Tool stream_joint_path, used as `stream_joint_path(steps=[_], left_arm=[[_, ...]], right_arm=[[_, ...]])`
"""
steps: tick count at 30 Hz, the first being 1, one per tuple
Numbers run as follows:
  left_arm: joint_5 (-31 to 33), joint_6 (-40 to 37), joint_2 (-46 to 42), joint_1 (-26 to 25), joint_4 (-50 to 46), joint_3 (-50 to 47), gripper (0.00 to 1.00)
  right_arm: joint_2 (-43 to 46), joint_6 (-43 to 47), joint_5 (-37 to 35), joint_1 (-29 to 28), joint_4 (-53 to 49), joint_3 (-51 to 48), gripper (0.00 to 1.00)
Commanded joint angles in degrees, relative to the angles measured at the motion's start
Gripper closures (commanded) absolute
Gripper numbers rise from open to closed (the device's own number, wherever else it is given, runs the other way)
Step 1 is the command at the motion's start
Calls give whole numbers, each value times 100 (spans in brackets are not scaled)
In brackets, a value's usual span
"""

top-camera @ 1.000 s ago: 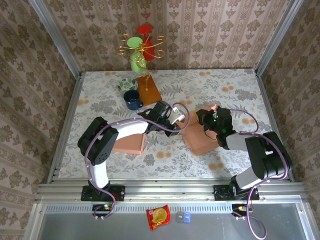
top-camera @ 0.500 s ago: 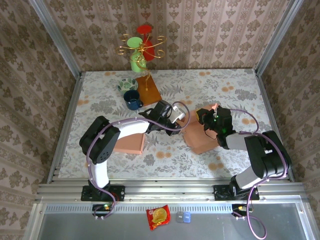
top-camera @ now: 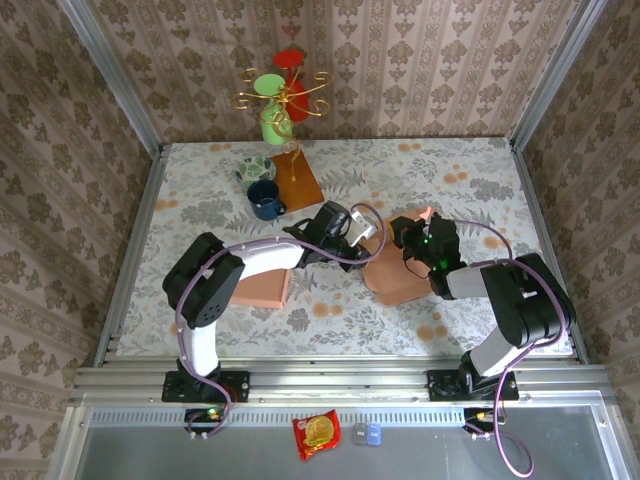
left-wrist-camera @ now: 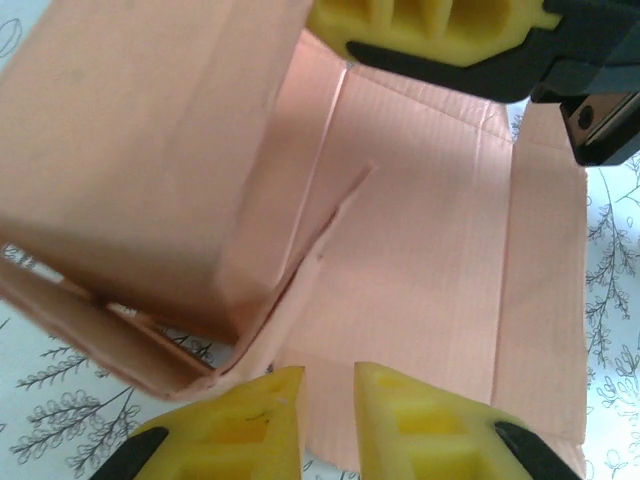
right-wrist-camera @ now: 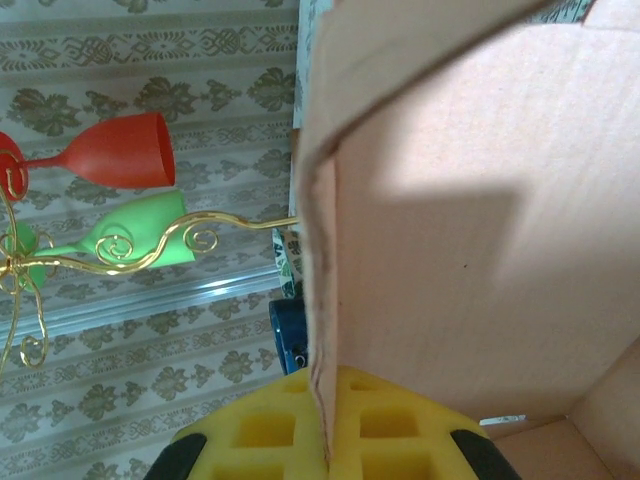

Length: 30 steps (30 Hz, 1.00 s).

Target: Fold the paper box

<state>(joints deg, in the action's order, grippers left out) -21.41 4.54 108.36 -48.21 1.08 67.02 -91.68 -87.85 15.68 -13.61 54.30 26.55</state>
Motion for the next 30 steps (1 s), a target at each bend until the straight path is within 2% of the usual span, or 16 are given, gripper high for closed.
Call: stream_joint_path(steps=[1,9,30], left_arm=[[394,161,168,-33,160,231,79],[1034,383,256,-96,88,310,79],[1884,1442,467,-132,775,153,72]], right_arm=[[-53,-64,124,-83,45,-121,100],[-34,-49,84,-113,133,-296,100],[-369,-292,-135,-274,498,-404,100]])
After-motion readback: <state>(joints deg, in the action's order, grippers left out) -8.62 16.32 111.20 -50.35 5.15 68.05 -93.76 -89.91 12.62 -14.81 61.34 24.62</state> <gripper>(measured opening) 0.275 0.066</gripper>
